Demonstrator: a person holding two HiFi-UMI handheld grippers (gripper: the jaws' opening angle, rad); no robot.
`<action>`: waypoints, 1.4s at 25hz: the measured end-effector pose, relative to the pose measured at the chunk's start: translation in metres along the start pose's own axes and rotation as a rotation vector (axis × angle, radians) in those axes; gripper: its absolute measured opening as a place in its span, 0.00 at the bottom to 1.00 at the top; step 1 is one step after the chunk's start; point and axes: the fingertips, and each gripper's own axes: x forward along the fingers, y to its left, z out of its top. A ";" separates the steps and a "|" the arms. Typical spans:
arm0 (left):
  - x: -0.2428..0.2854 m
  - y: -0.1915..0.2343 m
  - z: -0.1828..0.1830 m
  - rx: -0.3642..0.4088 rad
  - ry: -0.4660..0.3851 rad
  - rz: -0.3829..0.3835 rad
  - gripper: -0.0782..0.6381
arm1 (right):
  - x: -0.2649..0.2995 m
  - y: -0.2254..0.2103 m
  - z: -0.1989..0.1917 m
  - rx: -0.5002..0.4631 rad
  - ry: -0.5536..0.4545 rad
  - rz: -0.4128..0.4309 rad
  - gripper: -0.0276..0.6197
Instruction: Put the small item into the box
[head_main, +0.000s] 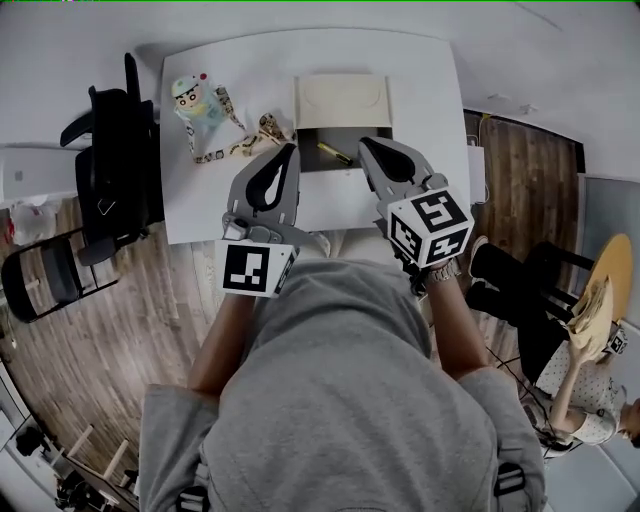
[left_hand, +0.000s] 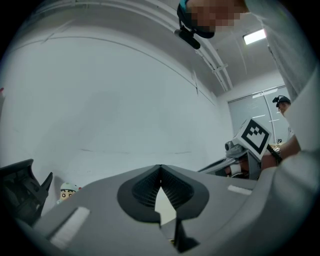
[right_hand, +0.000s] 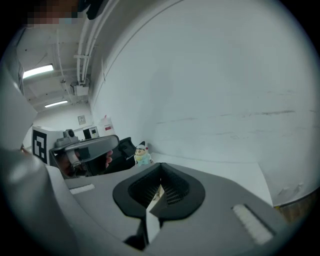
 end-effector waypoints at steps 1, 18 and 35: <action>-0.001 0.000 0.003 0.004 -0.007 -0.004 0.11 | -0.004 0.003 0.006 -0.006 -0.027 -0.006 0.07; -0.003 -0.005 0.043 0.034 -0.096 -0.024 0.11 | -0.069 0.028 0.089 -0.064 -0.367 -0.068 0.07; -0.016 0.013 0.076 0.082 -0.159 0.006 0.11 | -0.077 0.051 0.121 -0.121 -0.474 -0.062 0.07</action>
